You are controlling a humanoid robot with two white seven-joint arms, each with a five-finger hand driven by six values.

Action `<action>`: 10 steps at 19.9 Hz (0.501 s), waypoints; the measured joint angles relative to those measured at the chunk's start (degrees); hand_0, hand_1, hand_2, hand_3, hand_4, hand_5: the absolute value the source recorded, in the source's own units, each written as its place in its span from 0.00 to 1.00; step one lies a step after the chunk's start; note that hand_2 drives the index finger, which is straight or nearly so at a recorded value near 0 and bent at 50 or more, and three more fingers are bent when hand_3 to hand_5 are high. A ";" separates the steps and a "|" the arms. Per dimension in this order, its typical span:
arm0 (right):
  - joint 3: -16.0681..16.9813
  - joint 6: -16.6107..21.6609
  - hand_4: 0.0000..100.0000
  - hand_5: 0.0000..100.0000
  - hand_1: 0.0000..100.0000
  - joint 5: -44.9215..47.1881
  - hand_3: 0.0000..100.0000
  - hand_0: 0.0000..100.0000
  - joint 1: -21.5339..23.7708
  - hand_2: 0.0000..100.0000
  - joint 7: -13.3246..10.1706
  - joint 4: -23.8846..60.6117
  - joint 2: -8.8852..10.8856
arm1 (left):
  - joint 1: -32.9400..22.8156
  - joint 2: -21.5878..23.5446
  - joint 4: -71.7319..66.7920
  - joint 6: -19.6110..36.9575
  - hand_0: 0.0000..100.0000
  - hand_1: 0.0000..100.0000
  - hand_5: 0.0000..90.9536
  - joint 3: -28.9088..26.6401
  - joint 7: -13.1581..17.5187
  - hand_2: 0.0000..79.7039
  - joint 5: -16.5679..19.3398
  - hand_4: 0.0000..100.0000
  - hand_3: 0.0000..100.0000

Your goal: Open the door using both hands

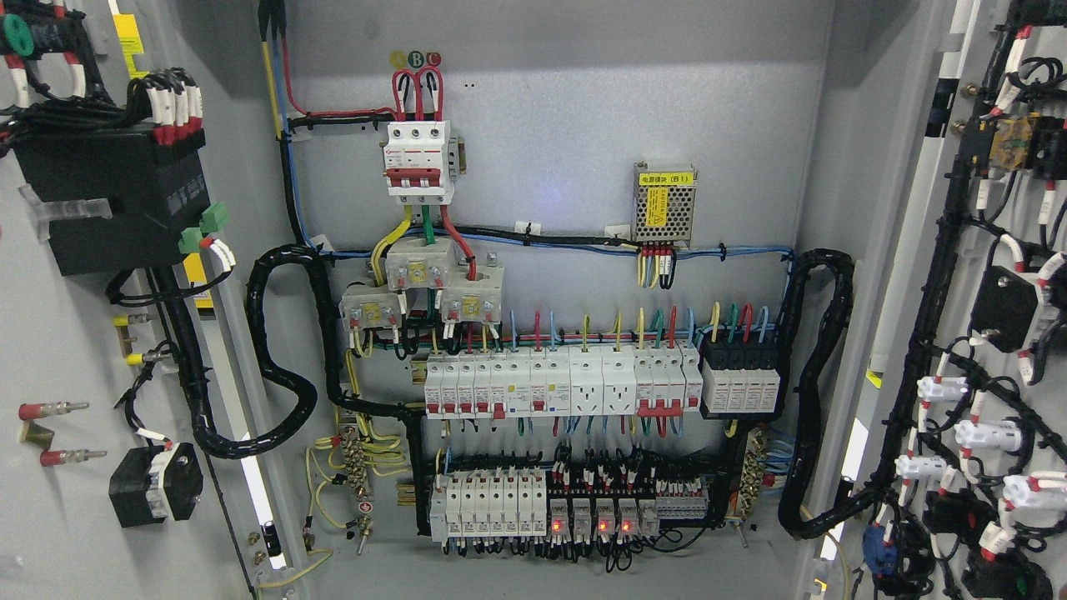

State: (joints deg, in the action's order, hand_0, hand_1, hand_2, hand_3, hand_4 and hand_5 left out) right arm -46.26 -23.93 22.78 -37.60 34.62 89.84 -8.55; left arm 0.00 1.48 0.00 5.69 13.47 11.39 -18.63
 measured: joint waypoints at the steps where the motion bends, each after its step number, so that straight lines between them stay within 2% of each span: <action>1: -0.16 -0.04 0.00 0.00 0.50 0.00 0.00 0.00 -0.07 0.04 -0.23 -0.01 -0.02 | 0.00 -0.15 0.00 0.00 0.12 0.56 0.00 0.00 0.00 0.00 0.00 0.00 0.00; 5: -0.90 -0.15 0.00 0.00 0.50 -0.01 0.00 0.00 -0.36 0.04 -1.61 -0.08 -0.08 | 0.00 -0.56 0.00 0.03 0.12 0.56 0.00 0.00 0.01 0.00 0.00 0.00 0.00; 10: -1.14 -0.15 0.00 0.00 0.50 0.01 0.00 0.00 -0.28 0.04 -2.07 -0.05 -0.13 | 0.00 -0.89 0.00 0.04 0.12 0.56 0.00 -0.01 0.06 0.00 0.00 0.00 0.00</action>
State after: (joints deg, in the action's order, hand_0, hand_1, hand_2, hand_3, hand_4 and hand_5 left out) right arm -47.41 -24.08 22.79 -37.88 32.56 89.78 -8.68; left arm 0.00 0.59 0.00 5.73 13.46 11.45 -18.63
